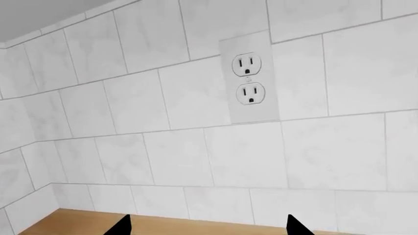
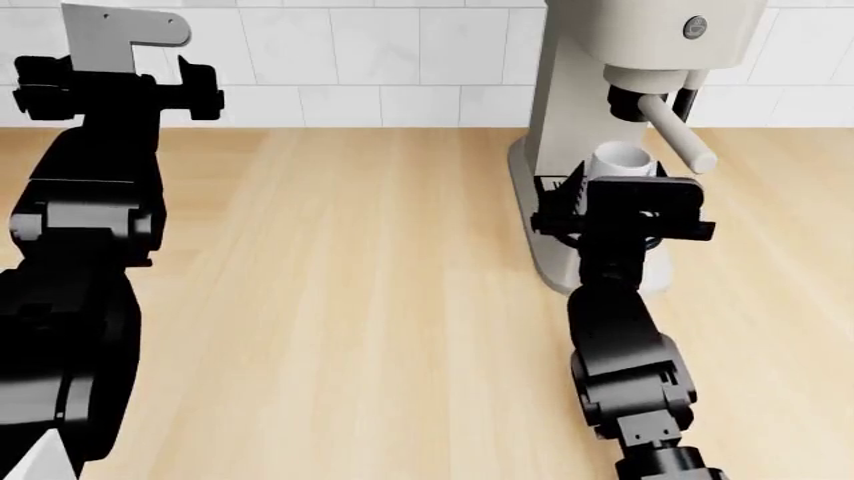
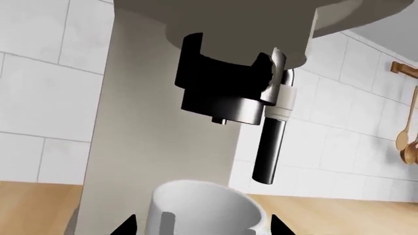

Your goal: Pick the mug from the cabinet, place it under the coffee machine dispenser, and press the start button.

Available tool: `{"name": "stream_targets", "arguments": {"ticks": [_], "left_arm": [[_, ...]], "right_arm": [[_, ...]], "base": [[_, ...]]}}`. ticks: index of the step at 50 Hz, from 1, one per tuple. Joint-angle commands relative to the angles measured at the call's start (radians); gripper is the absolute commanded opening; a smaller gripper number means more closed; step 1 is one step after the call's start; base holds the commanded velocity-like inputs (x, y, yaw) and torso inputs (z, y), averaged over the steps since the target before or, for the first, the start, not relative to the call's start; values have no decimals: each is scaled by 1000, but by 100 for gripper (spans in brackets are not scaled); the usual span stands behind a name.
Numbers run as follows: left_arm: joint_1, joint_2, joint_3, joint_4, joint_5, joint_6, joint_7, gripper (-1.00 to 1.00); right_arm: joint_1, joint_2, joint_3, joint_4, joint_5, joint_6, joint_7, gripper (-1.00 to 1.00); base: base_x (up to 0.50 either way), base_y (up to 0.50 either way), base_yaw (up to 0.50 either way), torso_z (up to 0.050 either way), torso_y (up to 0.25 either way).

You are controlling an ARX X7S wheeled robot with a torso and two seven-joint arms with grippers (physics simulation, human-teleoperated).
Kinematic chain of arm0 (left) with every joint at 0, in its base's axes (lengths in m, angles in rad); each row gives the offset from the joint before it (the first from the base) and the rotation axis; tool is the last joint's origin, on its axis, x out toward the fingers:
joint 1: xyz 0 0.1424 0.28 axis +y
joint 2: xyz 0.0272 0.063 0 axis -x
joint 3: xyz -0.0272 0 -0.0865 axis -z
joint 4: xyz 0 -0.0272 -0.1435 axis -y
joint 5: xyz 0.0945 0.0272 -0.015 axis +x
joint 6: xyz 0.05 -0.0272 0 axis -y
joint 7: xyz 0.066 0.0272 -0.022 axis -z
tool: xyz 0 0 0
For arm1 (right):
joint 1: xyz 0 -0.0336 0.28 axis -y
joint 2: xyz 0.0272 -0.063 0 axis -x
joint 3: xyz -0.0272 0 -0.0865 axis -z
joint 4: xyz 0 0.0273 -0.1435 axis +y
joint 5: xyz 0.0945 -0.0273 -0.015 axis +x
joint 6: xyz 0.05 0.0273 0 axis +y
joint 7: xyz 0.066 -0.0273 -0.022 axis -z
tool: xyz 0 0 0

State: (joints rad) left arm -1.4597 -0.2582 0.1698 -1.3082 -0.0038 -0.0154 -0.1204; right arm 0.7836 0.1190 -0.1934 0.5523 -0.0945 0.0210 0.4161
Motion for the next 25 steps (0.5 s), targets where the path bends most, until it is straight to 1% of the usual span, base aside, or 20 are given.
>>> {"name": "stream_targets", "arguments": {"ticks": [1, 14, 25], "left_arm": [[-1, 0, -1, 0, 1, 2, 3, 100], [1, 2, 0, 0, 2, 5, 3, 100], [1, 6, 1, 0, 2, 6, 4, 100]], "right_arm": [[-18, 5, -12, -33, -7, 11, 14, 100], [-106, 14, -20, -237, 15, 68, -4, 100], [-261, 52, 5, -529, 56, 184, -25, 100]], "base": [[0, 0, 0, 0, 0], [0, 0, 0, 0, 0], [0, 0, 0, 0, 0]]}}
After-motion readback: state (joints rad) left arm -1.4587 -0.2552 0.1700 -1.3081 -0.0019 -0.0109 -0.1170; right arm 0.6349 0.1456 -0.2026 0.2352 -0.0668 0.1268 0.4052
